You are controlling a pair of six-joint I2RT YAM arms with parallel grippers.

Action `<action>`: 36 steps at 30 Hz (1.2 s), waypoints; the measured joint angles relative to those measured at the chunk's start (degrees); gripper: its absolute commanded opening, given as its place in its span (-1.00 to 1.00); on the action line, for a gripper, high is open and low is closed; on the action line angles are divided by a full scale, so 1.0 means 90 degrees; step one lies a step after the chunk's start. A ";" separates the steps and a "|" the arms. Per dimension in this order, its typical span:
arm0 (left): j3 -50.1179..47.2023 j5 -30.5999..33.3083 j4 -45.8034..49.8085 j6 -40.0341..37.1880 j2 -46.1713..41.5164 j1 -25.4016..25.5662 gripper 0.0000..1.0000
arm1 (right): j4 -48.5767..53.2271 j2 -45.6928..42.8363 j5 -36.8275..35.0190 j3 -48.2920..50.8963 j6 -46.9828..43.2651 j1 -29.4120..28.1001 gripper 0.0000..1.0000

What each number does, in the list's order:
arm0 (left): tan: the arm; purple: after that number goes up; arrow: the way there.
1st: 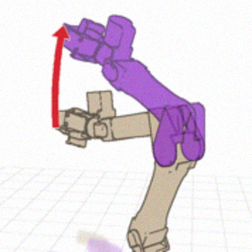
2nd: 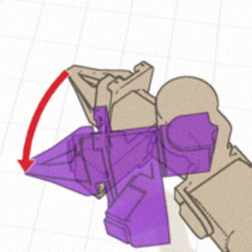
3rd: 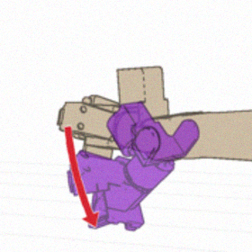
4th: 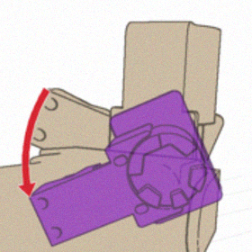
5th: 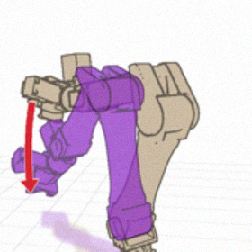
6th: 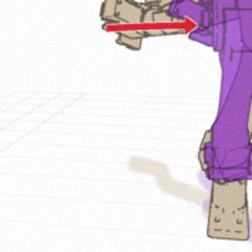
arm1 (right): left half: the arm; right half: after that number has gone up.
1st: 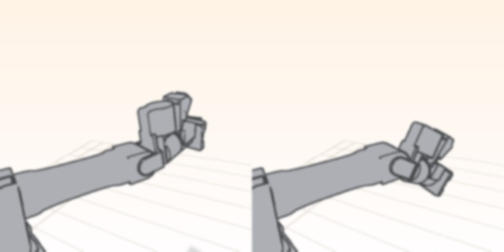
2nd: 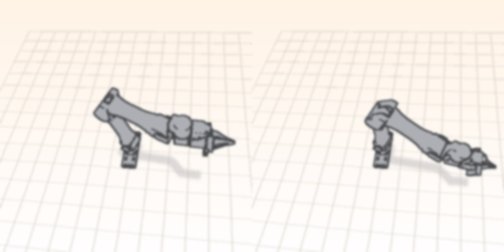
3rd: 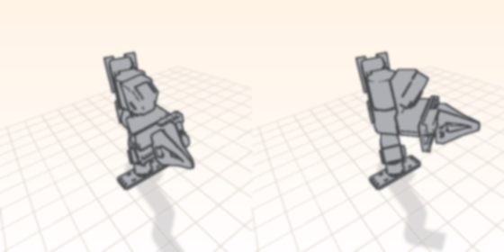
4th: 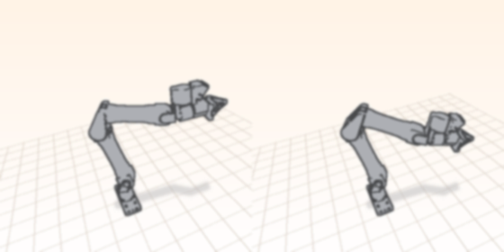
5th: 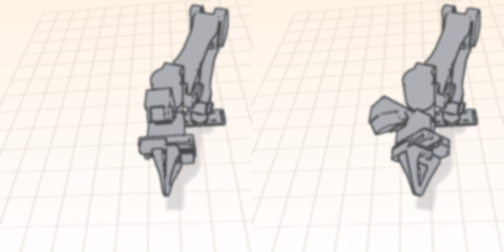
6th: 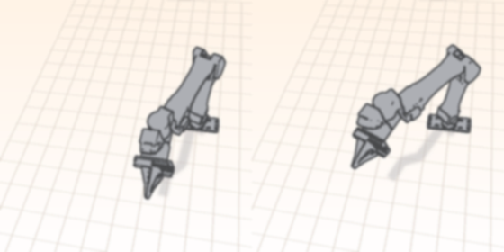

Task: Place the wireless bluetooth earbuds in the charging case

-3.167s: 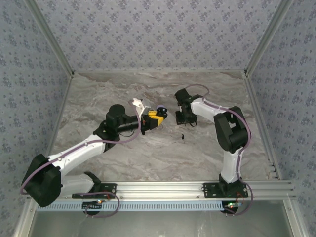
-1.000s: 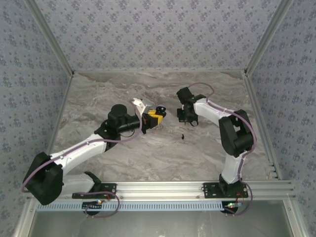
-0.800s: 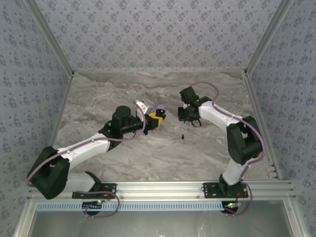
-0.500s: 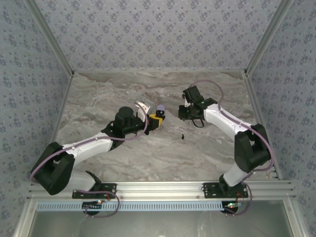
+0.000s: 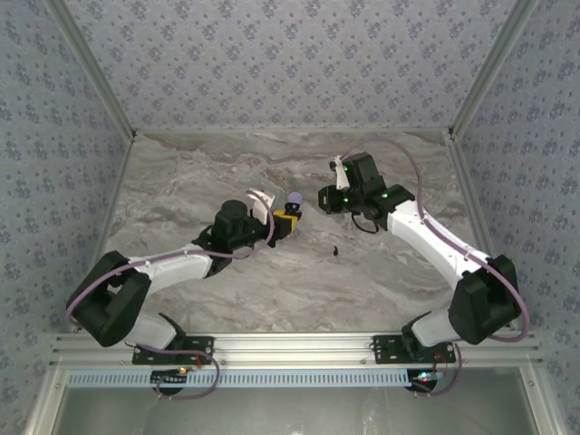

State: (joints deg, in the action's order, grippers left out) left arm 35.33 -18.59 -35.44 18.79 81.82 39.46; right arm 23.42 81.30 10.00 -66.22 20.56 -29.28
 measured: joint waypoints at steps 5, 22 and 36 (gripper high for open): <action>-0.0114 0.0000 -0.0527 0.0053 0.0160 0.0010 -0.69 | -0.0134 -0.0131 0.0136 -0.0027 0.0034 -0.0160 -0.58; -0.0117 0.0027 -0.1319 0.0367 0.0471 0.0216 -0.68 | -0.0685 -0.0177 0.0206 -0.0357 0.0296 -0.0576 -0.58; -0.0109 0.0270 -0.1455 0.0500 0.0457 0.0287 -0.67 | -0.0896 -0.0185 0.0199 -0.0357 0.0410 -0.0748 -0.57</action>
State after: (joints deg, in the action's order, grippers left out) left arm 34.35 -16.16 -48.53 23.29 85.93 42.04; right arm 15.35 79.64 11.79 -69.43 24.25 -36.01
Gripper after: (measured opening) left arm 0.183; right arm 0.215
